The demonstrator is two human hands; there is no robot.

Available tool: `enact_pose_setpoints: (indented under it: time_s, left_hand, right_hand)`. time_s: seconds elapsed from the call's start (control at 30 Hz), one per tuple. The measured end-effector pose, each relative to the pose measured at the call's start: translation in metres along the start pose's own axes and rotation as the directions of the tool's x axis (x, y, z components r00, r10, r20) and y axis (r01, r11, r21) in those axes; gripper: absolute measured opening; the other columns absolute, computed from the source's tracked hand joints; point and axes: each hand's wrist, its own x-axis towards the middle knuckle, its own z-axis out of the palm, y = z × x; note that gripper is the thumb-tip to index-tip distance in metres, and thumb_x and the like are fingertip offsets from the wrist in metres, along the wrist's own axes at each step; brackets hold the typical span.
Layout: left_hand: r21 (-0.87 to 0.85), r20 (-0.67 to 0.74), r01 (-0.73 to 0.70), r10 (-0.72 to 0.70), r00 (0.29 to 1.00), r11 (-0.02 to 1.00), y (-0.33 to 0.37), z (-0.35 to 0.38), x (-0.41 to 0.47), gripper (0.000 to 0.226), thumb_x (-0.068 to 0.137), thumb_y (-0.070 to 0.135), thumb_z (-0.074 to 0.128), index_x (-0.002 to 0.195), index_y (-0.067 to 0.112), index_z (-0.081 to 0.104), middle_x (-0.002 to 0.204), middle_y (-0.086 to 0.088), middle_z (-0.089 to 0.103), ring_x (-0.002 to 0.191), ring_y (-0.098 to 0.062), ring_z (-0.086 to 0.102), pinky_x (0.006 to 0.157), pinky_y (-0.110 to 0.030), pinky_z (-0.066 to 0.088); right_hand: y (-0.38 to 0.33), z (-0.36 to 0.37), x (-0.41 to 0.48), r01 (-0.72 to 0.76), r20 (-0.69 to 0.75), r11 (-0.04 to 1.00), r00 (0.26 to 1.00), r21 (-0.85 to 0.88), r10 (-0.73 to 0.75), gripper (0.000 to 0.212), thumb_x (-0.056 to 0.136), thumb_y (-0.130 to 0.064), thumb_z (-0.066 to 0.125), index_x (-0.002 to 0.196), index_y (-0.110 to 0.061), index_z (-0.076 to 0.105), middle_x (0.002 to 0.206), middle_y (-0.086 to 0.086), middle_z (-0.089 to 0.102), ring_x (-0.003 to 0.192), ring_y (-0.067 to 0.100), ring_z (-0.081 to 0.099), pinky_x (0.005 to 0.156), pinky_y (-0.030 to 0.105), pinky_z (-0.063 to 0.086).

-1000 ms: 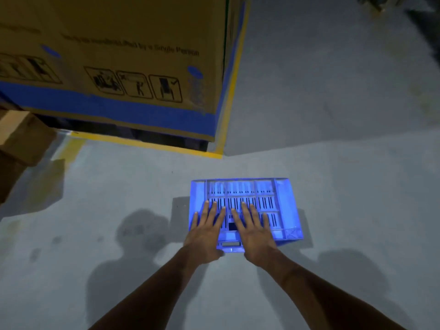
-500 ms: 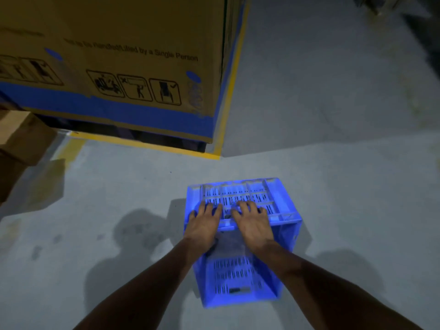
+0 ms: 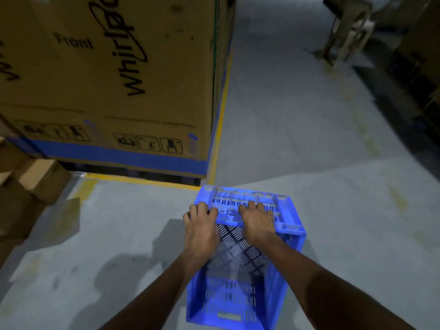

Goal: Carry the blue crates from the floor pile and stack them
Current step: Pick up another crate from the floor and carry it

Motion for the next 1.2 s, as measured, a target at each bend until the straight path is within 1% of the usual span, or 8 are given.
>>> enact_pose_setpoints:
  time_s: [0.13, 0.2, 0.27, 0.37, 0.6, 0.77, 0.93, 1.2]
  left_hand:
    - [-0.496, 0.048, 0.306, -0.326, 0.944, 0.813, 0.031, -0.070, 0.000, 0.020, 0.084, 0.031, 0.064, 0.074, 0.016, 0.056, 0.080, -0.008, 0.062, 0.081, -0.032, 0.060, 0.071, -0.041, 0.049]
    - [-0.754, 0.410, 0.576, -0.459, 0.788, 0.315, 0.046, -0.104, 0.012, 0.041, 0.081, 0.052, 0.067, 0.064, 0.016, 0.058, 0.066, -0.007, 0.063, 0.065, -0.028, 0.061, 0.061, -0.038, 0.048]
    - [-0.787, 0.613, 0.596, -0.309, 0.727, -0.161, 0.061, -0.138, 0.033, 0.044, 0.076, 0.057, 0.070, 0.074, 0.013, 0.070, 0.072, -0.010, 0.068, 0.056, -0.022, 0.057, 0.052, -0.031, 0.045]
    - [-0.757, 0.607, 0.461, -0.239, 0.758, -0.463, 0.085, -0.202, 0.071, 0.033, 0.078, 0.033, 0.078, 0.094, 0.005, 0.071, 0.087, -0.014, 0.073, 0.070, -0.027, 0.066, 0.060, -0.034, 0.054]
    - [-0.867, 0.483, 0.494, -0.346, 0.805, -0.063, 0.130, -0.251, 0.106, 0.010, 0.069, -0.008, 0.062, 0.067, 0.002, 0.061, 0.073, -0.016, 0.064, 0.064, -0.023, 0.061, 0.062, -0.041, 0.055]
    - [-0.865, 0.448, 0.468, -0.144, 0.882, 0.180, 0.173, -0.263, 0.093, 0.028, 0.042, 0.006, 0.060, 0.070, 0.000, 0.064, 0.062, -0.013, 0.060, 0.059, -0.023, 0.061, 0.061, -0.042, 0.057]
    - [-0.862, 0.417, 0.348, 0.124, 0.901, 0.369, 0.230, -0.304, 0.062, 0.020, 0.059, -0.012, 0.055, 0.057, 0.008, 0.052, 0.047, -0.006, 0.047, 0.036, -0.015, 0.045, 0.043, -0.017, 0.039]
    - [-0.717, 0.295, -0.029, 0.340, 0.893, 0.697, 0.361, -0.351, 0.023, 0.023, 0.056, -0.009, 0.054, 0.040, 0.007, 0.050, 0.033, 0.002, 0.046, 0.031, -0.010, 0.042, 0.040, -0.014, 0.034]
  right_hand:
    - [-0.006, -0.082, -0.039, -0.065, -0.117, 0.998, 0.991, 0.016, 0.067, 0.056, 0.077, -0.020, 0.063, 0.129, -0.021, 0.043, 0.128, 0.010, 0.046, 0.121, 0.032, 0.043, 0.092, 0.047, 0.044]
    - [-0.012, -0.120, -0.056, -0.078, -0.176, 0.996, 0.981, 0.043, 0.085, 0.059, 0.075, -0.022, 0.064, 0.130, -0.019, 0.043, 0.129, 0.011, 0.046, 0.121, 0.033, 0.043, 0.090, 0.045, 0.047]
    - [-0.021, -0.154, -0.076, -0.084, -0.221, 0.994, 0.970, 0.076, 0.098, 0.059, 0.075, -0.026, 0.066, 0.129, -0.018, 0.042, 0.129, 0.011, 0.046, 0.122, 0.033, 0.043, 0.088, 0.044, 0.048]
    - [-0.030, -0.197, -0.105, -0.088, -0.293, 0.993, 0.950, 0.077, 0.107, 0.053, 0.077, -0.027, 0.064, 0.125, -0.014, 0.044, 0.127, 0.013, 0.048, 0.120, 0.032, 0.046, 0.089, 0.042, 0.047]
    - [0.009, -0.253, -0.161, -0.059, -0.296, 0.993, 0.951, 0.098, 0.086, 0.050, 0.076, -0.060, 0.059, 0.103, -0.017, 0.060, 0.114, 0.012, 0.063, 0.104, 0.030, 0.061, 0.082, 0.037, 0.048]
    - [0.074, -0.267, -0.194, 0.000, -0.329, 0.961, 0.939, 0.278, 0.095, 0.047, 0.083, -0.062, 0.057, 0.112, -0.025, 0.064, 0.110, 0.003, 0.068, 0.103, 0.023, 0.062, 0.081, 0.031, 0.046]
    - [0.147, -0.259, -0.234, -0.093, -0.485, 0.929, 0.832, 0.357, 0.269, 0.051, 0.089, -0.053, 0.053, 0.132, -0.025, 0.051, 0.126, 0.008, 0.055, 0.119, 0.029, 0.052, 0.095, 0.034, 0.042]
    - [0.260, -0.256, -0.342, -0.045, -0.635, 0.867, 0.662, 0.496, 0.398, 0.048, 0.090, -0.057, 0.036, 0.117, -0.026, 0.060, 0.112, -0.001, 0.065, 0.105, 0.021, 0.059, 0.087, 0.035, 0.047]
